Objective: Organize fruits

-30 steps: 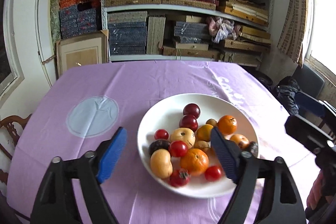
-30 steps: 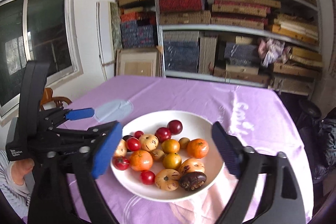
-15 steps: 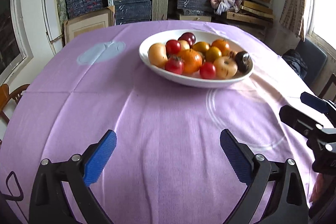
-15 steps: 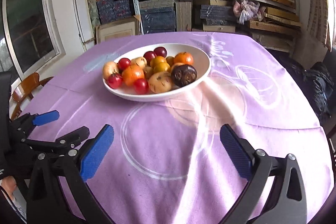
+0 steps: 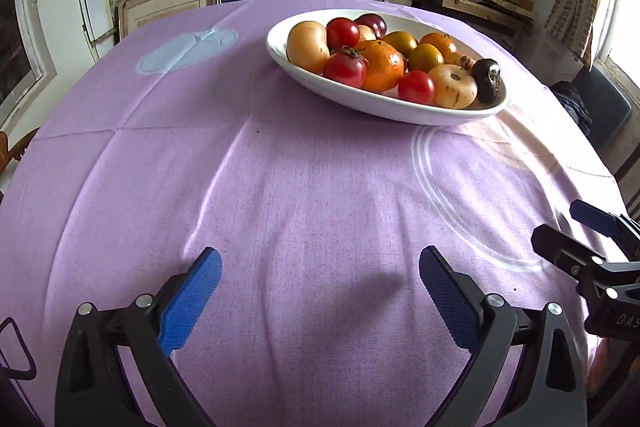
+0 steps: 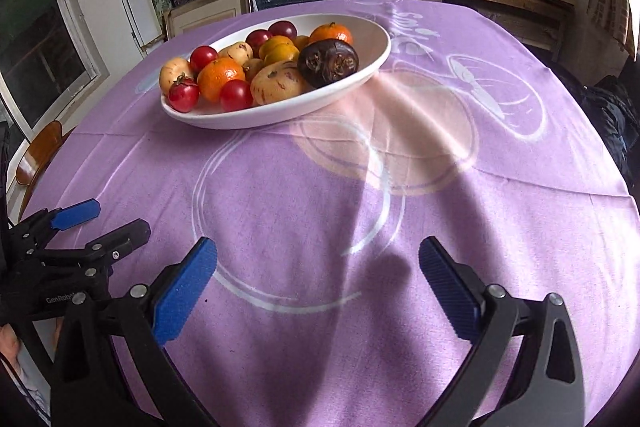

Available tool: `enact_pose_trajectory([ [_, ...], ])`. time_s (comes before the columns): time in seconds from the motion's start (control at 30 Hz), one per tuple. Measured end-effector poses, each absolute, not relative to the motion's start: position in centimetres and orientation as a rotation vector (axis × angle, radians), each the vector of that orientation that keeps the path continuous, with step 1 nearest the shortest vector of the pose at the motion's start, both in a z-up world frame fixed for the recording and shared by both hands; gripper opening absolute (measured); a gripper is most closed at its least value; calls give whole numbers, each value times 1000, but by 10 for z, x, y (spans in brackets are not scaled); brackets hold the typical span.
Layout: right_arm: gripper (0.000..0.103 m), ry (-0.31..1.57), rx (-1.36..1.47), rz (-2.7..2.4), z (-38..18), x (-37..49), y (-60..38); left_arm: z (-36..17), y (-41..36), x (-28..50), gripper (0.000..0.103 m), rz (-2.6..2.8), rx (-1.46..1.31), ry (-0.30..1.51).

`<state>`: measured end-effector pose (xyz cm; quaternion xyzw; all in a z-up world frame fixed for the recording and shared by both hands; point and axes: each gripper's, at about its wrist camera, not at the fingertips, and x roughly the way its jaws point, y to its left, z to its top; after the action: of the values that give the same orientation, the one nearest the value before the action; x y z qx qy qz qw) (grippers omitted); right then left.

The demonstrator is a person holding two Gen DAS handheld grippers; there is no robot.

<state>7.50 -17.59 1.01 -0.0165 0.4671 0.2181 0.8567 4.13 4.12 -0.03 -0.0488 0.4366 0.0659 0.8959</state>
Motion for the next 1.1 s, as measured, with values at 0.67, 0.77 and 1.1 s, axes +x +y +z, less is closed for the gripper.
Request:
enact_pose_trajectory([
  [0.67, 99, 1015, -186, 408, 0, 76, -155, -3, 37, 44, 100, 151, -60, 924],
  [0.77, 99, 1015, -186, 408, 0, 76, -155, -3, 37, 44, 100, 151, -60, 924],
  [1.1, 99, 1013, -178, 389, 0, 89, -149, 1, 34, 56, 100, 188, -41, 912],
])
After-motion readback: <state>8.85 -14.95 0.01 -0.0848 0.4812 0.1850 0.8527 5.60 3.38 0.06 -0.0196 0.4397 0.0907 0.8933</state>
